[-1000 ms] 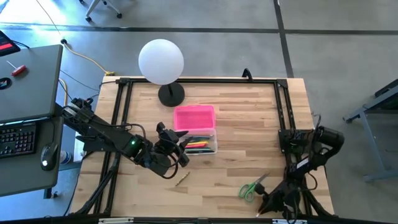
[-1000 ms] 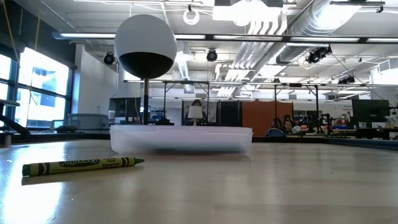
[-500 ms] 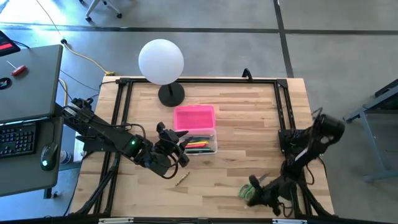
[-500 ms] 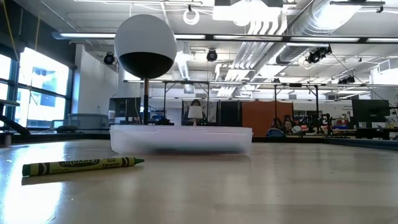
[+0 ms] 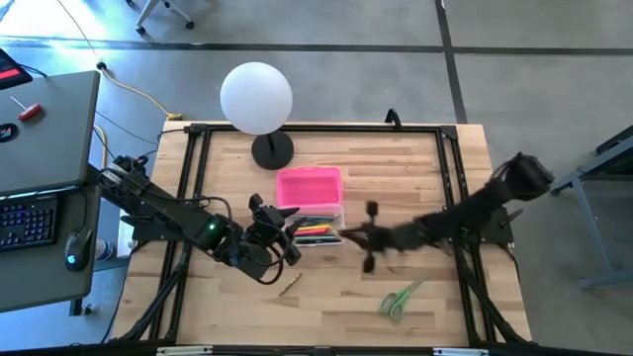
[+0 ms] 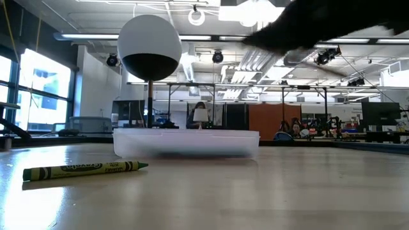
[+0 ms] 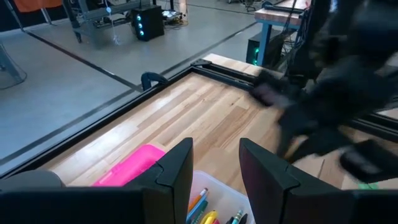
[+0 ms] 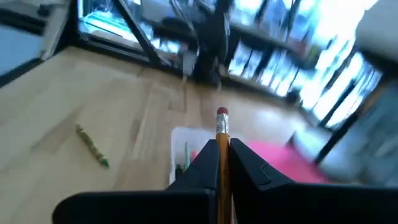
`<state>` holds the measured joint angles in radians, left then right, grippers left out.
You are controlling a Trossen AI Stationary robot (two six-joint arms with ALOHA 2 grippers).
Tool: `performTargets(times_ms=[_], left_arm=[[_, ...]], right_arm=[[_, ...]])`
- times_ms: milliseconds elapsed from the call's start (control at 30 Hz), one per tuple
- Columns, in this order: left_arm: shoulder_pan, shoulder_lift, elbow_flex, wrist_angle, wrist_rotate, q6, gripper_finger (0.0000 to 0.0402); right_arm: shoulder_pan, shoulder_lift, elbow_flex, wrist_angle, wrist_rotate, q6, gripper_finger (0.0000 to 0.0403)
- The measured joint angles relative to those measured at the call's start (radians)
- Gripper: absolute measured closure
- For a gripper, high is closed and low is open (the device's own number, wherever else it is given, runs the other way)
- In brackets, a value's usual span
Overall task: Pick & place school supplies into a supply box
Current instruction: Put the orange pencil into the pink supply box, then put the light green crayon into the pink supply box
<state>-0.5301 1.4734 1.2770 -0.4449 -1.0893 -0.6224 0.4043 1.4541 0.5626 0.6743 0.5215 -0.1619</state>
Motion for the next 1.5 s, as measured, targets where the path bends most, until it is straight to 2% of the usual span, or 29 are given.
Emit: performTargets(times_ms=[67, 133, 267, 400, 600, 767, 933, 1067, 1233, 1333, 1500], left_arm=[[0.0, 0.0, 0.0, 0.0, -0.002, 0.0, 0.0241], [0.0, 0.0, 0.0, 0.0, -0.002, 0.001, 0.0241], [0.0, 0.0, 0.0, 0.0, -0.003, 0.024, 0.0241], [0.0, 0.0, 0.0, 0.0, -0.005, 0.024, 0.0241], [0.0, 0.0, 0.0, 0.0, -0.005, 0.024, 0.0241], [0.0, 0.0, 0.0, 0.0, -0.005, 0.024, 0.0241], [0.0, 0.0, 0.0, 0.0, -0.005, 0.024, 0.0241], [0.0, 0.0, 0.0, 0.0, -0.005, 0.024, 0.0241], [0.0, 0.0, 0.0, -0.001, -0.004, 0.024, 0.0241], [0.0, 0.0, 0.0, -0.003, -0.002, 0.024, 0.0241], [0.0, 0.0, 0.0, -0.005, 0.005, 0.023, 0.0241]], right_arm=[[-0.104, 0.047, 0.041, -0.091, -0.102, 0.135, 0.0401], [-0.176, 0.11, 0.085, -0.151, -0.17, 0.203, 0.0402], [-0.242, 0.253, 0.188, -0.161, -0.243, 0.175, 0.0402], [-0.249, 0.384, 0.333, -0.189, -0.247, 0.091, 0.0402], [-0.272, 0.546, 0.575, -0.412, -0.246, 0.049, 0.0401], [-0.289, 0.617, 0.68, -0.498, -0.247, 0.049, 0.0388], [-0.302, 0.629, 0.713, -0.458, -0.301, 0.049, 0.037], [-0.324, 0.629, 0.713, -0.43, -0.303, 0.049, 0.0355], [-0.323, 0.612, 0.711, -0.47, -0.337, 0.047, 0.0342], [-0.293, 0.545, 0.711, -0.566, -0.338, 0.024, 0.0339], [-0.209, 0.399, 0.713, -0.853, -0.341, 0.006, 0.0344]])
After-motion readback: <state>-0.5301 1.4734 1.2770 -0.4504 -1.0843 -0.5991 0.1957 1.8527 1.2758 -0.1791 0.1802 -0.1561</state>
